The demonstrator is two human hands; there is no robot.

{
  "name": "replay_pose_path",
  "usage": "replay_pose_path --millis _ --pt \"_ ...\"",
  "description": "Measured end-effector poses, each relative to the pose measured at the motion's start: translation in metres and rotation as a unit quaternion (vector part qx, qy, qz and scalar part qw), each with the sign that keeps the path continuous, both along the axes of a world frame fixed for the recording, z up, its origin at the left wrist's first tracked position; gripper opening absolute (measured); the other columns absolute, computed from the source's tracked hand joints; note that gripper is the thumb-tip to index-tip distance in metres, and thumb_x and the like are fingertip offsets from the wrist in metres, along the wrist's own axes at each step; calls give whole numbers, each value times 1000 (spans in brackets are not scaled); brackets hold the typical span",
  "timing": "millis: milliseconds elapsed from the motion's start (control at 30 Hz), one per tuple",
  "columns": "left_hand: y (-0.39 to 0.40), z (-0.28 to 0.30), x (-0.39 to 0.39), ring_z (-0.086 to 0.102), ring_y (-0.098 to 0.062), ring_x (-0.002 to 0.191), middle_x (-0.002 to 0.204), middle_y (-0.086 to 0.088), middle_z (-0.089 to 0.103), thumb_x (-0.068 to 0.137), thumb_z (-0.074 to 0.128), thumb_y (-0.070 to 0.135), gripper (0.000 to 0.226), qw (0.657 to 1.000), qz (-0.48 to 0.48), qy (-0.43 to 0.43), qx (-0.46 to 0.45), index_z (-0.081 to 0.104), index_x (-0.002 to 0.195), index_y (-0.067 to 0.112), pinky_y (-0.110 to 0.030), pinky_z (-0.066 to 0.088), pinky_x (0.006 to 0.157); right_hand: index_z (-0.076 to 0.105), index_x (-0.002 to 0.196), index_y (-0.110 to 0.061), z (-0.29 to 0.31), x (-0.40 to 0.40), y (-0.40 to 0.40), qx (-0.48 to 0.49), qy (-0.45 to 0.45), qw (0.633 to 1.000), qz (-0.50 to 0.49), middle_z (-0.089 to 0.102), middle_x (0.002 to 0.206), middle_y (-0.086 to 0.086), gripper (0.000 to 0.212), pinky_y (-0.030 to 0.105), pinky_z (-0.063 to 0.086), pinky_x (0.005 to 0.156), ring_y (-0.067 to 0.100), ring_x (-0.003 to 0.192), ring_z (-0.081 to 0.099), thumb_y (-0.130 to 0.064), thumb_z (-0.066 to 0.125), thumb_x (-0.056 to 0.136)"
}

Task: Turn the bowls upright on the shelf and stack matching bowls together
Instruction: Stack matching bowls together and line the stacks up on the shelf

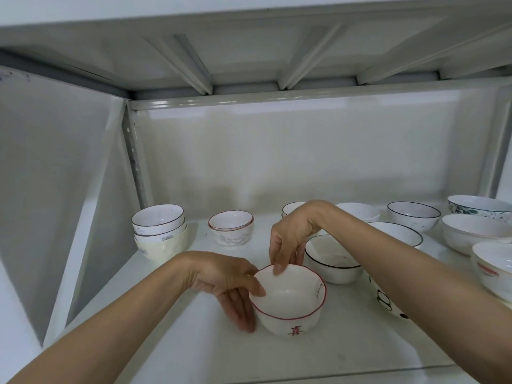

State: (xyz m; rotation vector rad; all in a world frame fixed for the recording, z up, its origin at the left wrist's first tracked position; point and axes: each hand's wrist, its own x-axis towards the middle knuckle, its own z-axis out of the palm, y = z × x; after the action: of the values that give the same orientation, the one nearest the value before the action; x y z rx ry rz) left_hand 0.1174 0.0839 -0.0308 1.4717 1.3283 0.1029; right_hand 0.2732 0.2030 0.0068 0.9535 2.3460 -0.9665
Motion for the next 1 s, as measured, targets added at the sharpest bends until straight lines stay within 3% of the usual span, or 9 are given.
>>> replay_pose_path --millis 133,233,367,433,500,600,767,900,1000 --pt "2 1 0 73 -28 81 108 -28 65 93 41 5 42 999 28 -40 7 44 134 -3 -30 60 78 72 106 -5 1 0 1 -3 -3 1000 7 72 95 10 21 29 59 83 18 80 71 -17 68 89" --pt "5 7 -4 73 -29 76 100 -24 67 94 40 6 39 996 69 -30 38 46 130 -5 -29 61 71 74 89 -13 3 1 4 3 40 999 1 73 88 6 6 32 58 85 20 79 69 -16 68 90" --pt "16 22 -21 73 -25 69 92 -21 70 100 43 22 35 978 181 -36 95 56 119 -5 -26 60 60 72 77 -14 8 -1 14 50 162 984 -55 69 69 -1 13 25 60 67 12 62 65 -16 69 89" --pt "25 32 -32 71 -18 61 90 -18 70 100 44 31 36 956 246 -49 149 60 114 2 -23 57 52 69 72 -12 13 -6 20 97 235 961 -107 61 56 -5 18 21 56 54 9 52 59 -16 68 90" --pt "34 41 -45 65 -12 52 79 -13 67 98 46 38 35 928 299 -58 212 61 107 8 -20 51 46 62 63 -10 16 -15 28 127 308 928 -170 52 47 -5 29 24 56 53 11 46 56 -13 65 91" --pt "48 46 -58 63 -15 52 73 -12 64 96 53 37 30 881 365 -89 287 61 92 8 -20 50 45 55 60 -11 15 -37 41 183 379 869 -259 52 54 2 35 38 61 69 28 54 63 -12 59 94" --pt "73 39 -65 55 -23 55 72 -10 55 91 57 9 6 832 416 -66 361 54 87 7 -31 58 53 66 91 -2 7 -79 54 290 367 822 -326 75 77 16 24 32 59 78 25 53 67 -18 49 94" --pt "97 23 -81 68 -39 80 83 -21 66 71 52 7 21 818 428 -17 383 62 89 2 -52 58 79 57 87 -8 -3 -99 65 332 342 808 -346 71 96 17 16 29 53 82 35 90 69 -22 50 93" --pt "106 15 -84 63 -33 68 71 -19 63 66 48 9 7 809 436 66 388 53 68 4 -37 55 62 60 104 -4 -11 -102 66 357 307 809 -352 66 112 15 19 28 43 78 33 107 62 -18 51 94"
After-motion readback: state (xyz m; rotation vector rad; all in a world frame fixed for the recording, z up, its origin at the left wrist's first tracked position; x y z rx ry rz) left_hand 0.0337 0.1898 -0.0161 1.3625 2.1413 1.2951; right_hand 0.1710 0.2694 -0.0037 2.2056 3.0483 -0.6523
